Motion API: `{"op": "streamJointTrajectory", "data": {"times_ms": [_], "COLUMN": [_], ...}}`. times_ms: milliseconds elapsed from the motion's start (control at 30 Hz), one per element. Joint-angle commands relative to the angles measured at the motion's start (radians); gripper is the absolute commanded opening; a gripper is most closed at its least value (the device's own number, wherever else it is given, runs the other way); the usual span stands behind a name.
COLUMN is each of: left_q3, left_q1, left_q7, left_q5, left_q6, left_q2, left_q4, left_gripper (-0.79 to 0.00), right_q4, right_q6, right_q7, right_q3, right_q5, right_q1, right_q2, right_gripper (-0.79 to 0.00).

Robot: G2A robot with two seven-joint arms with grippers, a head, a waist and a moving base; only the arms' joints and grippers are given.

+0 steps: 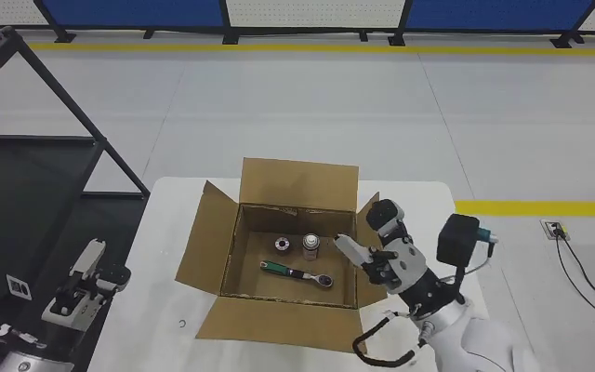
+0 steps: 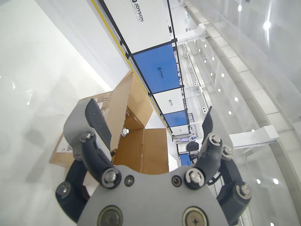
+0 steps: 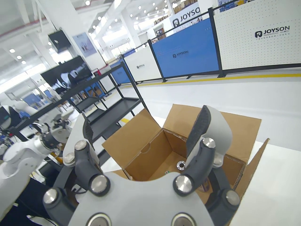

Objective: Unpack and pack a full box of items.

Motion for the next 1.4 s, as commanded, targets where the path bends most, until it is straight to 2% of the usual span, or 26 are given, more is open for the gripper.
{"op": "streamJointTrajectory", "data": {"times_ms": [0,100,600,667,833,1133,1200,1367], "left_q3": [0.001,0.002,0.002,0.011,0.022,0.06,0.068,0.067], "left_q1": [-0.021,-0.026,-0.026,-0.029,-0.113,-0.35,-0.379,-0.383], "left_q7": [-0.03,-0.04,-0.04,-0.066,-0.184,-0.416,-0.468,-0.474], "left_q5": [-0.003,-0.005,-0.005,-0.021,-0.1,-0.189,-0.182,-0.177], "left_q6": [0.028,0.041,0.041,0.046,0.129,0.353,0.401,0.406], "left_q2": [0.005,0.007,0.007,0.009,0.025,0.072,0.084,0.086], "left_q4": [0.003,0.004,0.004,0.016,0.096,0.308,0.329,0.331], "left_gripper": [0.0,0.0,0.0,0.0,0.0,0.0,0.0,0.0], "right_q4": [-0.007,-0.011,-0.011,-0.011,0.002,0.038,0.041,0.033], "right_q6": [-0.022,-0.023,-0.023,-0.026,0.046,0.185,0.197,0.205], "right_q7": [-0.006,-0.005,-0.005,0.0,0.102,0.326,0.345,0.34], "right_q3": [0.043,0.109,0.109,0.097,0.113,0.184,0.209,0.227], "right_q5": [0.087,0.145,0.145,0.176,0.273,0.465,0.497,0.471], "right_q1": [-0.023,-0.049,-0.049,-0.053,-0.035,-0.028,-0.023,-0.023], "right_q2": [0.003,0.009,0.009,0.009,0.017,0.037,0.042,0.046], "right_gripper": [0.0,0.0,0.0,0.0,0.0,0.0,0.0,0.0]}}
